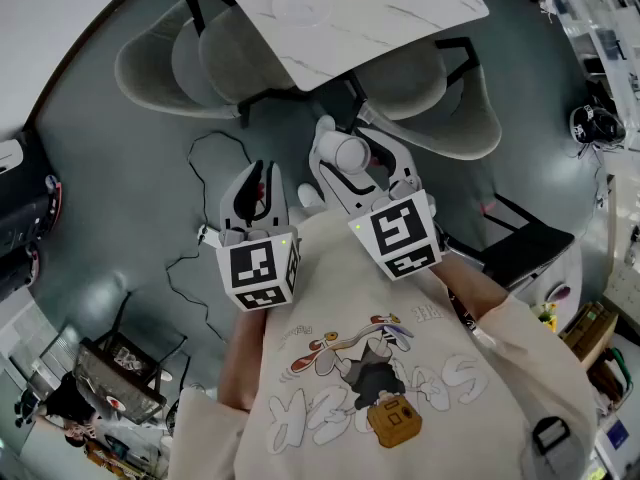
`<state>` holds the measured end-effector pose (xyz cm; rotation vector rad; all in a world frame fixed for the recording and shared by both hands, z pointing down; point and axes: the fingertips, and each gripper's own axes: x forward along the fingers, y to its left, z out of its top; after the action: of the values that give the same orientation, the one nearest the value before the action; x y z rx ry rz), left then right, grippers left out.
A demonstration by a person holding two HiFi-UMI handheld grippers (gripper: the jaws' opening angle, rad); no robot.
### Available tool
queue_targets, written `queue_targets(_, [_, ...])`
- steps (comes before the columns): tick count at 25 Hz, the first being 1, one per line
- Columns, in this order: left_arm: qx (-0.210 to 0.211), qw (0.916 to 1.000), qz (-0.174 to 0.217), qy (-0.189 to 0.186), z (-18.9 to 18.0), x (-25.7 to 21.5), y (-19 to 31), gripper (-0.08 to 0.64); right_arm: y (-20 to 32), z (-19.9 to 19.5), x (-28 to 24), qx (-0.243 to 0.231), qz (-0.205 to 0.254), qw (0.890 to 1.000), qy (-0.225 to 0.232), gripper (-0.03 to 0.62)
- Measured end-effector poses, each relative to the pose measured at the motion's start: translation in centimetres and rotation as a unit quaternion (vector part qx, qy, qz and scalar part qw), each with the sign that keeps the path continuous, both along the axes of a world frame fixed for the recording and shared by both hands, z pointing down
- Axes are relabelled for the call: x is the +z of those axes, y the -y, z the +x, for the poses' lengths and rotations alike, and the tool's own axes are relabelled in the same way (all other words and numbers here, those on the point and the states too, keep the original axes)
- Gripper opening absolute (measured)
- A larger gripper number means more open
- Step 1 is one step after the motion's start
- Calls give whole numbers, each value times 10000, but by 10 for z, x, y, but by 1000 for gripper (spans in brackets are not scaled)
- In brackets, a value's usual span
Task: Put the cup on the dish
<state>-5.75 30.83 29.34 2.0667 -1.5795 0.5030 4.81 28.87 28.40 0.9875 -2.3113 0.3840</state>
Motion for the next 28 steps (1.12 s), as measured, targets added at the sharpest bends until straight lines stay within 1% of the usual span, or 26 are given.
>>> queue_targets(4, [240, 9997, 3, 51, 20, 3, -39, 60, -47, 3, -7, -85, 37, 9999, 72, 270])
queue_targets(7, [254, 9997, -11, -30, 22, 5, -58, 60, -74, 3, -16, -56, 54, 9997, 237, 270])
queue_targets(9, [240, 9997, 9, -9, 20, 6, -64, 60, -84, 5, -21, -16, 179, 9994, 290, 270])
queue_targets(12, [169, 9998, 77, 49, 17, 3, -71, 60, -89, 14, -25, 19, 343, 9992, 185, 270])
queue_targets(16, [79, 9998, 121, 103, 20, -2, -77, 60, -90, 29, -24, 67, 223, 9997, 102, 270])
queue_targets(19, [63, 9998, 149, 110, 31, -7, -80, 60, -92, 42, -21, 78, 145, 9998, 59, 270])
queue_targets(24, [41, 9998, 95, 186, 54, -8, -86, 60, -95, 62, -19, 135, -9, 9998, 140, 270])
queue_targets(28, [112, 9998, 38, 167, 66, -7, -87, 60, -96, 71, -24, 130, 9, 9997, 194, 270])
